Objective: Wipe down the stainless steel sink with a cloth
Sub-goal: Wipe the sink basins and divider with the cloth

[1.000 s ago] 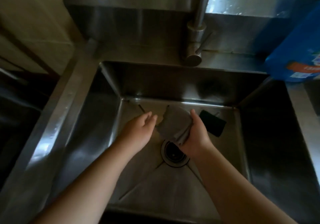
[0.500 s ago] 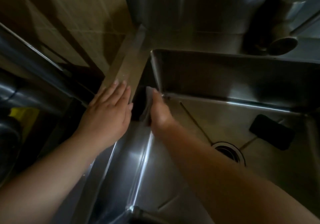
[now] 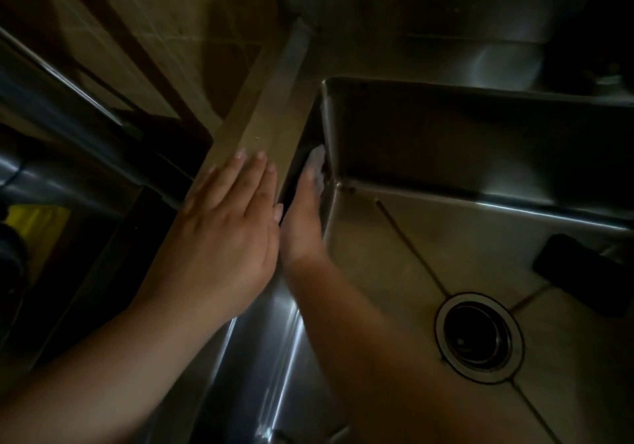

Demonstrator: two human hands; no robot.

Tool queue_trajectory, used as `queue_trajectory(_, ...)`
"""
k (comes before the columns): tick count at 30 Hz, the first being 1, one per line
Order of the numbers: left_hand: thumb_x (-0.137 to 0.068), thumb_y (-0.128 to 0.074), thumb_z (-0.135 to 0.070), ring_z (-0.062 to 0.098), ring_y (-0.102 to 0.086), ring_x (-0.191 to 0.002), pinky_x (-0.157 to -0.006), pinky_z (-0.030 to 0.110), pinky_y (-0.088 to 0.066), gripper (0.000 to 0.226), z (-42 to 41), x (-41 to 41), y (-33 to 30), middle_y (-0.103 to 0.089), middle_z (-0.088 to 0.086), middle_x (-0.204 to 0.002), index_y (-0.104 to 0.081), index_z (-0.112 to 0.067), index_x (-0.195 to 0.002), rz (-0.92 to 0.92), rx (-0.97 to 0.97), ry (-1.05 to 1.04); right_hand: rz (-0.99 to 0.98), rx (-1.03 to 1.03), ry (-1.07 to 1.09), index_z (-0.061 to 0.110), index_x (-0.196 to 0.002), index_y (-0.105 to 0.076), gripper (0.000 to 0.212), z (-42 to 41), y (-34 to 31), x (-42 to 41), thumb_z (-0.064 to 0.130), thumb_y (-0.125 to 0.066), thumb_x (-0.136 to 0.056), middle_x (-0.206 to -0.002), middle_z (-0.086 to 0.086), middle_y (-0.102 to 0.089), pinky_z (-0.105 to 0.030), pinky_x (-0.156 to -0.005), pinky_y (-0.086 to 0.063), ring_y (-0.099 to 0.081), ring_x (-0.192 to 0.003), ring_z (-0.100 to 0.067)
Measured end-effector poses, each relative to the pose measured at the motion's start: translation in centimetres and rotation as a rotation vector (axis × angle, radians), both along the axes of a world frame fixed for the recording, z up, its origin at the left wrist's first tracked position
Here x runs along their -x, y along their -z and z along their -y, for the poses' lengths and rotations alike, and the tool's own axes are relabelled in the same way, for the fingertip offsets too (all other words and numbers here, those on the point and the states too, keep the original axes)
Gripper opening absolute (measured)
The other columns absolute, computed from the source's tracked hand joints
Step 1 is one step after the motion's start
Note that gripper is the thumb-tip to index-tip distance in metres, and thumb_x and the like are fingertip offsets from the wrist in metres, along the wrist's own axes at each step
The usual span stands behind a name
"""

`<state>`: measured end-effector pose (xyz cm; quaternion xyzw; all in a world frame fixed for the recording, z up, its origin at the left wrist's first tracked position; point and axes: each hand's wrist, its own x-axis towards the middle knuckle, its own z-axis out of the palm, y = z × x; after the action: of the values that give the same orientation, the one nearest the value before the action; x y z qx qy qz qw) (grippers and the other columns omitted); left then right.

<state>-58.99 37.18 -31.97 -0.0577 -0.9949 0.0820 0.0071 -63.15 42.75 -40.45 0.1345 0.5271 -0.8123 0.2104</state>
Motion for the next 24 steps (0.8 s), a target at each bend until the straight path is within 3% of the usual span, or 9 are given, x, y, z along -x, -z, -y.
queue_trajectory(3, -0.089, -0.024, -0.023, 0.039, -0.044, -0.124, -0.101, 0.054, -0.019, 0.052, -0.3, -0.1, -0.1, -0.051, 0.025, -0.129, -0.049, 0.007, -0.123, -0.051, 0.007, 0.014, -0.033, 0.122, -0.038, 0.040, -0.145, -0.020, 0.089, 0.2, 0.1, -2.4, 0.085, -0.031, -0.070, -0.156, 0.010, -0.018, -0.042, -0.118, -0.008, -0.010, -0.144, -0.008)
queue_trajectory(6, -0.090, -0.024, -0.026, 0.036, -0.042, -0.127, -0.103, 0.049, -0.020, 0.052, -0.2, 0.0, -0.2, -0.051, 0.023, -0.130, -0.049, 0.005, -0.124, -0.048, -0.038, -0.001, -0.049, 0.208, -0.017, 0.036, -0.146, -0.023, 0.086, -0.1, 0.9, 0.2, 0.081, -0.031, -0.073, -0.155, 0.004, -0.024, -0.045, -0.117, -0.012, -0.018, -0.143, -0.012)
queue_trajectory(11, -0.092, -0.023, -0.030, 0.034, -0.040, -0.129, -0.108, 0.048, -0.024, 0.054, 0.1, 0.0, -0.1, -0.049, 0.022, -0.133, -0.047, 0.004, -0.126, -0.014, -0.028, 0.006, 0.059, -0.049, 0.064, 0.031, -0.144, -0.030, 0.062, 0.2, 1.8, 3.6, 0.062, -0.020, -0.092, -0.151, 0.001, -0.032, -0.045, -0.117, -0.018, -0.027, -0.140, -0.018)
queue_trajectory(15, -0.091, -0.021, -0.029, 0.035, -0.036, -0.131, -0.108, 0.050, -0.029, 0.055, -0.1, 0.0, -0.3, -0.045, 0.023, -0.135, -0.045, 0.004, -0.128, 0.012, 0.004, 0.018, 0.157, -0.048, 0.024, 0.032, -0.144, -0.029, 0.055, 0.2, 2.7, 1.1, 0.055, -0.022, -0.095, -0.149, 0.000, -0.036, -0.044, -0.115, -0.022, -0.032, -0.137, -0.016)
queue_trajectory(20, -0.087, -0.015, -0.034, 0.025, -0.027, -0.136, -0.108, 0.040, -0.015, 0.061, 0.1, 0.8, -0.8, -0.039, 0.016, -0.143, -0.040, -0.002, -0.133, 0.029, -0.111, -0.009, -0.060, 0.017, 0.053, 0.032, -0.145, -0.027, 0.058, -0.1, 1.3, 2.8, 0.058, -0.022, -0.094, -0.152, 0.004, -0.030, -0.046, -0.117, -0.016, -0.023, -0.142, -0.013)
queue_trajectory(24, -0.088, -0.010, -0.037, 0.019, -0.010, -0.142, -0.112, 0.035, 0.001, 0.063, -0.3, 3.7, -0.7, -0.023, 0.008, -0.152, -0.025, -0.009, -0.142, -0.014, -0.105, 0.023, 0.228, 0.064, 0.183, 0.017, -0.142, -0.037, 0.059, -0.4, 1.8, 6.4, 0.053, -0.027, -0.096, -0.143, -0.008, -0.044, -0.039, -0.115, -0.026, -0.040, -0.132, -0.023)
